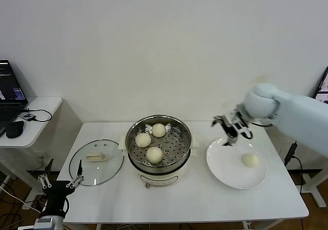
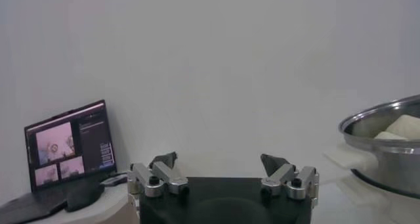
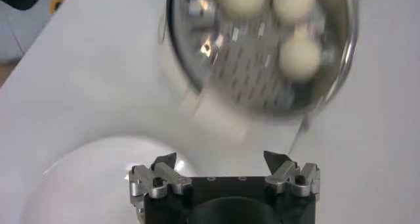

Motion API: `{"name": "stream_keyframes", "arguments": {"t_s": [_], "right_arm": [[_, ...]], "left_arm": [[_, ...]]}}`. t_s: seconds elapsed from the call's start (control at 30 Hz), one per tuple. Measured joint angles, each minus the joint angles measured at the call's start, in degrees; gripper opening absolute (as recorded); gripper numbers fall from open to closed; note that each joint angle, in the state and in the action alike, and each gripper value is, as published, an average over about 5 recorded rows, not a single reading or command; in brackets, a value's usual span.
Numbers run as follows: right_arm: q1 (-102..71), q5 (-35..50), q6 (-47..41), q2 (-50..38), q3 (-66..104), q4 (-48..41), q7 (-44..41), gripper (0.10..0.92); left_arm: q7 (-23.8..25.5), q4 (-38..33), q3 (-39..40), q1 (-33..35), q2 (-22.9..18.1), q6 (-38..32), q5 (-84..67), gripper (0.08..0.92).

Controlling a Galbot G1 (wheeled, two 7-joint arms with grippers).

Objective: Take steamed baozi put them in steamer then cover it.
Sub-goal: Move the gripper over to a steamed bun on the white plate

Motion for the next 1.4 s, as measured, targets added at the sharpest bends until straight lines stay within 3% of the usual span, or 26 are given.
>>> {"name": "stream_keyframes", "arguments": {"t_s": [0.43,1.4], "right_arm": [[-19.6,-9.55,0.29,-2.96,16.77,-9.62,-0.87,0.823],[-32.09,-19.95,1.39,7.83,28.99,-27.13,1.51,0.792]], "left_arm": [[0.14,0.01,-0.59,0.37,-0.26,0.81,0.7,0.823],[0.22,0.28,-0.79,-0.01,-0.49,1.18,0.97,0.823]]}}
